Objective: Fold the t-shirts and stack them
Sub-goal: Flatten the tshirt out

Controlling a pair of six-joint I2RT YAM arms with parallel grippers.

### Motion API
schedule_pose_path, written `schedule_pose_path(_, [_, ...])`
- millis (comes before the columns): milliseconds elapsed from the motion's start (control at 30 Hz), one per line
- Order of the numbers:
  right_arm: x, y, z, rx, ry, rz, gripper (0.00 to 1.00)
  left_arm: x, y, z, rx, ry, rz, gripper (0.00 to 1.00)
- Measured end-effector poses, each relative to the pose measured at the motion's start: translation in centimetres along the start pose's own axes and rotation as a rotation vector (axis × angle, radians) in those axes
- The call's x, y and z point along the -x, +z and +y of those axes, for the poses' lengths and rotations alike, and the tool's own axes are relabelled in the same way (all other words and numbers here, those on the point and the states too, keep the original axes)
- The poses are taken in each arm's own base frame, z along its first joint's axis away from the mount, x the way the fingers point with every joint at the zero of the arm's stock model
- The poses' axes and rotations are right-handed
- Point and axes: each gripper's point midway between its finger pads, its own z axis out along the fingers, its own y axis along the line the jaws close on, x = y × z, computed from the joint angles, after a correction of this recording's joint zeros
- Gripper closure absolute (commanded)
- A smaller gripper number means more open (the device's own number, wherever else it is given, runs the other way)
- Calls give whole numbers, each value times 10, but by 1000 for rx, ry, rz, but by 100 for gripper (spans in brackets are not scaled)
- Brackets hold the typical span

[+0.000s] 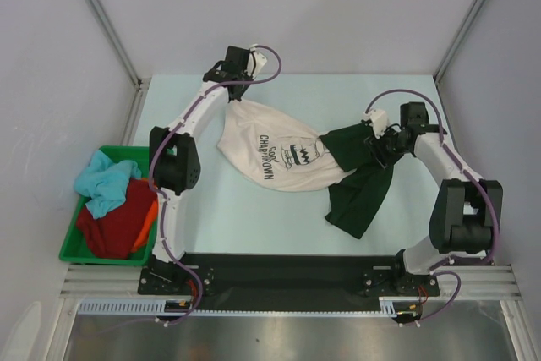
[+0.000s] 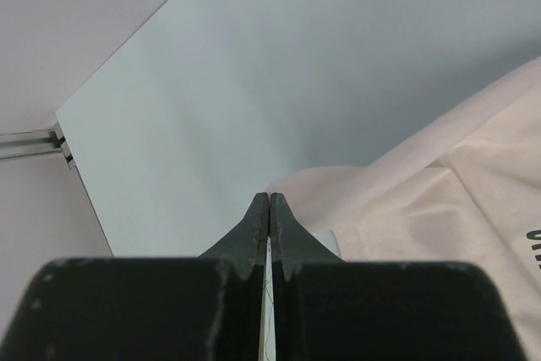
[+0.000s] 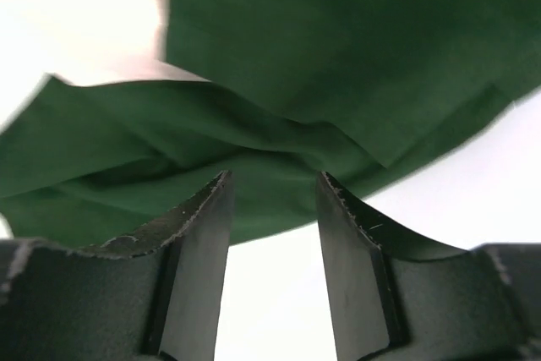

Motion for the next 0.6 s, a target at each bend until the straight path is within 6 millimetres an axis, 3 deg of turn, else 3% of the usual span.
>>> schedule_pose_path(167, [-20, 12, -29, -13, 84, 40, 52, -4, 1, -3, -5, -4, 9, 99])
schedule_pose_path(433, [-25, 36, -49, 10, 149, 69, 52, -8, 1, -12, -20, 10, 25, 99])
schedule_pose_path(600, [-33, 39, -59, -2, 183, 75, 53, -9, 0, -18, -26, 20, 30, 99])
